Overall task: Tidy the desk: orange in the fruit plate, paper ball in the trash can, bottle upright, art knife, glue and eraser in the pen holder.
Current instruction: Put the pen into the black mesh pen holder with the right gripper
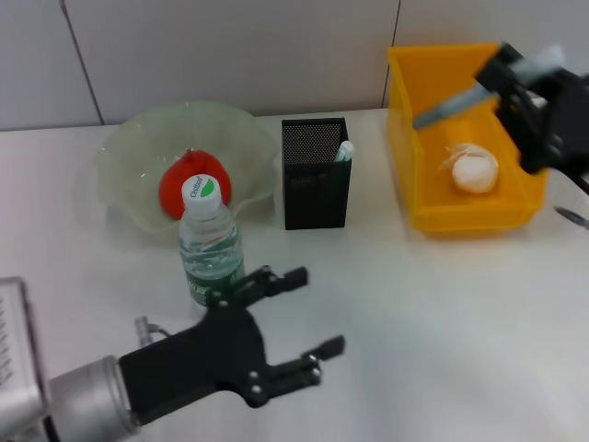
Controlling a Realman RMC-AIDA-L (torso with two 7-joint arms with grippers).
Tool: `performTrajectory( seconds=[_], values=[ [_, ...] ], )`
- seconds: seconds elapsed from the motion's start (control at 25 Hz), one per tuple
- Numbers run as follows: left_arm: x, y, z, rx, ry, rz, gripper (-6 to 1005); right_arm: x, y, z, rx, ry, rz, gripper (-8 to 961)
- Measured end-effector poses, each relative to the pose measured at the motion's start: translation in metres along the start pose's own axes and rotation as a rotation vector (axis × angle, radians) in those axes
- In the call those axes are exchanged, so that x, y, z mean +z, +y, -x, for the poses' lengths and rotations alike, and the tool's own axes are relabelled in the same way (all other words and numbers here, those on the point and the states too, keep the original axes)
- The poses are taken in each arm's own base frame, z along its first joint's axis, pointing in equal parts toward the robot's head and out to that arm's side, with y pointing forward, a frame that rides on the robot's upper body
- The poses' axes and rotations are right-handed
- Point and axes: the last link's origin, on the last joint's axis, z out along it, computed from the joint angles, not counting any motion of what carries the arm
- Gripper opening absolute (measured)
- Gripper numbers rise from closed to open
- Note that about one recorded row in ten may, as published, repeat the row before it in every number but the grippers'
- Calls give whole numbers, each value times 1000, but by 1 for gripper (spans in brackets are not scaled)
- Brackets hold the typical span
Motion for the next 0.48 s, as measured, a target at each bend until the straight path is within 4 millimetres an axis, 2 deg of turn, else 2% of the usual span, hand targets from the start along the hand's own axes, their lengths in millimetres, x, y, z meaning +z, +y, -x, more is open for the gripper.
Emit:
performTrajectory(
  seconds=[0.04,0.08,0.12,0.16,0.2,0.24,0.32,0.48],
  values=[
    [-4,0,2,-9,11,-23,786,8,-2,-4,-16,4,-12,141],
    [-4,0,2,-9,11,-23,786,8,-2,-4,-16,4,-12,142],
    [-11,1,5,-22,27,-61,786,27,-5,-13,-63,24,-29,143],
    [-11,1,5,-22,27,-61,786,27,-5,-13,-63,24,-29,144],
    [-12,2,7,-26,26,-66,786,44,-7,-22,-95,55,-39,145],
    [-14,3,8,-30,24,-70,787,44,-7,-22,-95,55,-39,146],
    [-15,3,10,-38,20,-74,787,62,-11,-34,-116,108,-57,148],
    [-16,3,10,-44,20,-79,787,71,-12,-42,-122,148,-73,152]
  ],
)
